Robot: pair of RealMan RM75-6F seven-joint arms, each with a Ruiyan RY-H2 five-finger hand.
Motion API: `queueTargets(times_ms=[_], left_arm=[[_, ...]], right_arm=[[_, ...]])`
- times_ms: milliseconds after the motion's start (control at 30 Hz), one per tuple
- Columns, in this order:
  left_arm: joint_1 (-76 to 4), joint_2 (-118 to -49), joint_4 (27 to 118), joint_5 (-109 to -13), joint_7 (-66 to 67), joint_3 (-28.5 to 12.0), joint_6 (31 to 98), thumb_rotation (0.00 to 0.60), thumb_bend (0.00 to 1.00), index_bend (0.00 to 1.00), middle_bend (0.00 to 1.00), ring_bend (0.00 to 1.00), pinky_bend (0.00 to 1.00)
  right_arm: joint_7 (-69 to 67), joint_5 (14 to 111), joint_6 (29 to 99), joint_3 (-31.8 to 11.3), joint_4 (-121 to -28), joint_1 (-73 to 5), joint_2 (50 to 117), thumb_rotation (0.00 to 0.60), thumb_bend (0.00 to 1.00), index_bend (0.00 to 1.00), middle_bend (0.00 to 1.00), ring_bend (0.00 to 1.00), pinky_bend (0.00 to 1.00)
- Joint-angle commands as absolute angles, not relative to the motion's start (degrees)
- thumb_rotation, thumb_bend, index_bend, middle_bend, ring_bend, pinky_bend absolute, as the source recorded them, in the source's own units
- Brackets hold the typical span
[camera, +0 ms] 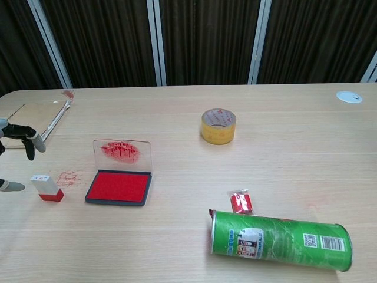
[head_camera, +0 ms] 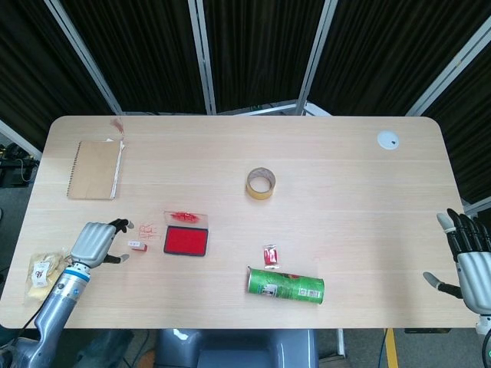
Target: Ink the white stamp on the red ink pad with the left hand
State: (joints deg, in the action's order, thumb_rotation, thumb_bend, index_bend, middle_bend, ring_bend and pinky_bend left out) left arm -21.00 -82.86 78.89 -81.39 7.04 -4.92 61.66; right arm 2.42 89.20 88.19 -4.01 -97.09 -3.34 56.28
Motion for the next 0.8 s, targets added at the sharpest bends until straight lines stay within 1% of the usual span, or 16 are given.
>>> queueTargets(times_ms=[33, 267, 800], left_arm=[[-21.6, -83.7, 77.6, -81.6, 6.7, -4.4, 61.2, 0.6, 0.15, 0.37, 0.41, 0.92, 0.96], [-22.5, -85.7, 73.7, -82.9, 5.6, -3.2, 61.0, 0.6, 0.23, 0.39, 0.42, 0.92, 0.96], [-23.8, -89.3, 67.9, -85.5, 6.0, -1.5, 62.7, 0.6, 0.28, 0.4, 0.43, 0.9, 0.95]], right_arm=[[2.5, 89.1, 88.1, -4.0, -97.0, -3.4, 56.3, 0.6, 0.0, 0.0, 0.0, 0.0, 0.0], [2.6, 88.6, 87.6, -4.1, -96.8, -3.5, 56.4, 0.6, 0.0, 0.0, 0.0, 0.0, 0.0], [2.5, 87.9, 87.0, -4.2, -96.6, -3.7, 56.4, 0.6, 0.0, 0.0, 0.0, 0.0, 0.0]])
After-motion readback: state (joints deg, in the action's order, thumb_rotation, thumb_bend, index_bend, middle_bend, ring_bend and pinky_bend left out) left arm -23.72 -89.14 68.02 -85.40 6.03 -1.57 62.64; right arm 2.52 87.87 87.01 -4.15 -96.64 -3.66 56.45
